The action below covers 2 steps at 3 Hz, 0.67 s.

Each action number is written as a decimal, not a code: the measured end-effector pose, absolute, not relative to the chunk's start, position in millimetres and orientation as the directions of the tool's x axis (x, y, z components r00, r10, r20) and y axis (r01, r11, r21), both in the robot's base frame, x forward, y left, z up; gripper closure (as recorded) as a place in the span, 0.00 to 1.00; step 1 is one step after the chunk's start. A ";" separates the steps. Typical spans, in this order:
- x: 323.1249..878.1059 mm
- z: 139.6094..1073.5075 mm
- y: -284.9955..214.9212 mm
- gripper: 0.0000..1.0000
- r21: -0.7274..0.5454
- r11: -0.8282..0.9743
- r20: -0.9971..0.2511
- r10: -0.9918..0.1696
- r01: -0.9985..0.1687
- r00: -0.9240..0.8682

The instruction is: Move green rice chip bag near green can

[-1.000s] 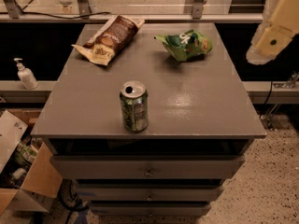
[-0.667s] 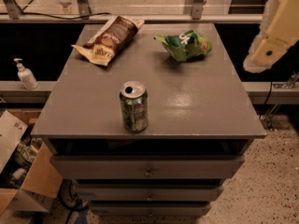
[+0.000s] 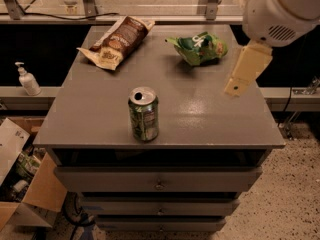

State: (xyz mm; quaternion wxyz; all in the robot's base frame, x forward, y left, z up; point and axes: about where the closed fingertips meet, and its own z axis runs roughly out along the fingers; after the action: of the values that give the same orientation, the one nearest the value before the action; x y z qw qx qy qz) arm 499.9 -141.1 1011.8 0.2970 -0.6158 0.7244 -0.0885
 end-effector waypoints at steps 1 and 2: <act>545.2 979.7 -142.9 0.00 -0.499 0.255 -0.319 -0.943 -0.828 -0.098; 545.2 979.7 -142.9 0.00 -0.499 0.255 -0.319 -0.943 -0.828 -0.098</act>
Offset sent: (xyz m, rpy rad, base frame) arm 0.0328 -0.0011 -0.0232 -0.0021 -0.0047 -0.0265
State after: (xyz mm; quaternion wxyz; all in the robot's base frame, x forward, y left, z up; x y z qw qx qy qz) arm 545.2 -142.9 979.7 0.2964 -0.6028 0.7345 -0.0967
